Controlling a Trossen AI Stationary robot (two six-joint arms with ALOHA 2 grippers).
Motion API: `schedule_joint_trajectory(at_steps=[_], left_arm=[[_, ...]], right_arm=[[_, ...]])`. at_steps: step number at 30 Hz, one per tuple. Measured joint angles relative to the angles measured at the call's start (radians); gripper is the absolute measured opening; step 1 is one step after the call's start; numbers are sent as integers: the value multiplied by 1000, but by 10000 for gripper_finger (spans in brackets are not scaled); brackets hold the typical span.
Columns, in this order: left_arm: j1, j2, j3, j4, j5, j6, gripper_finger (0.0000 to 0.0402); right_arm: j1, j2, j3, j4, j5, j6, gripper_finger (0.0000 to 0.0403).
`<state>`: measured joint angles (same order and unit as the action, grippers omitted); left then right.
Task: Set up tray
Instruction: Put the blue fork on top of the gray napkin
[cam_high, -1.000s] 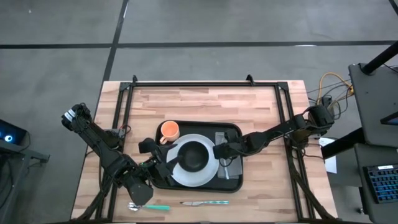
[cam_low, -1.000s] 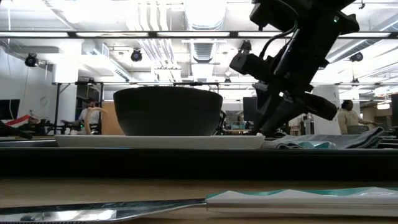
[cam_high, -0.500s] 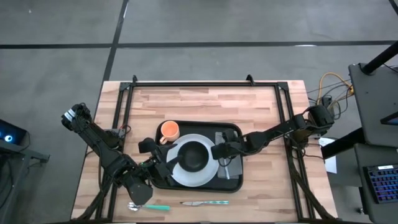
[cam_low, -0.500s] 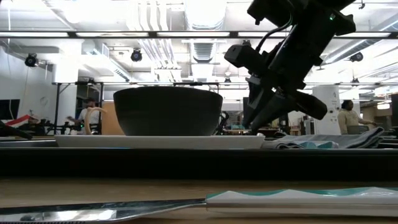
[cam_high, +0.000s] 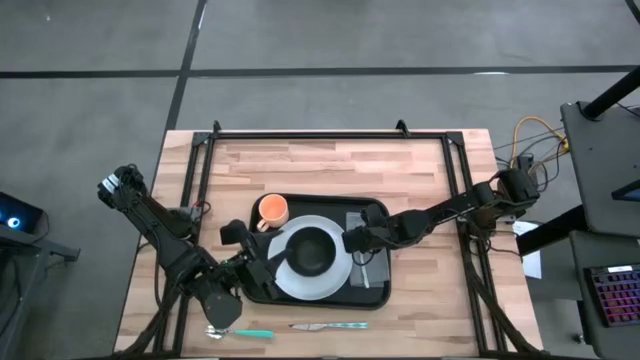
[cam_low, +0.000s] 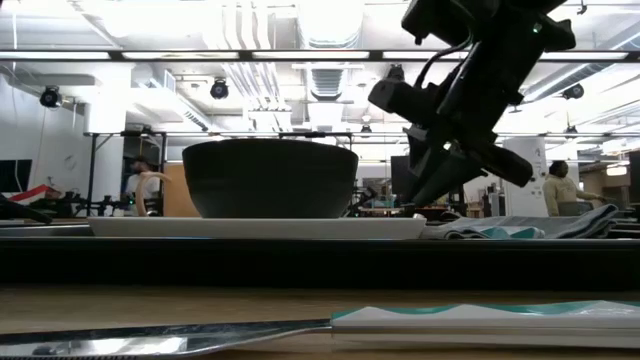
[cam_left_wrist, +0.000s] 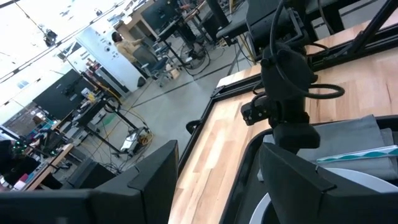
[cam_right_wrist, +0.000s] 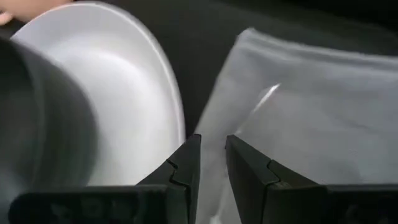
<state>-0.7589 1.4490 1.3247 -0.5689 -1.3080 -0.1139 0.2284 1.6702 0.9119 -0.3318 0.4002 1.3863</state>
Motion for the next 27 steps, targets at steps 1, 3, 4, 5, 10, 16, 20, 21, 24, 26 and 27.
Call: schedule_joint_trajectory(at_steps=[1, 3, 4, 5, 10, 16, 20, 21, 24, 26, 27], left_arm=[[0, 0, 0, 0, 0, 0, 204], [0, -1, 0, 0, 0, 0, 204], [0, -1, 0, 0, 0, 0, 204], [0, -2, 0, 0, 0, 0, 204], [0, -2, 0, 0, 0, 0, 204], [0, -2, 0, 0, 0, 0, 204], [0, -2, 0, 0, 0, 0, 204], [0, -2, -1, -1, 0, 0, 204], [0, -3, 0, 0, 0, 0, 204], [0, -3, -1, 0, 0, 0, 204], [0, -3, -1, 0, 0, 0, 204]], right_arm=[[-1, -2, 0, -10, 11, 7, 68], [-1, -10, 0, -20, 20, 15, 67], [0, -15, 0, -29, 21, 15, 65], [0, -20, 0, -41, 23, 16, 62], [0, -47, 0, -95, 42, 26, 25], [-5, -27, -8, -103, -22, 54, 9], [-7, 3, -15, -86, -22, 42, 8], [-7, 2, -12, -76, -16, 39, 8], [-7, 1, -13, -66, -11, 27, 8], [-7, 1, -13, -48, -13, 20, 8], [-7, 1, -13, -39, -20, 19, 8]])
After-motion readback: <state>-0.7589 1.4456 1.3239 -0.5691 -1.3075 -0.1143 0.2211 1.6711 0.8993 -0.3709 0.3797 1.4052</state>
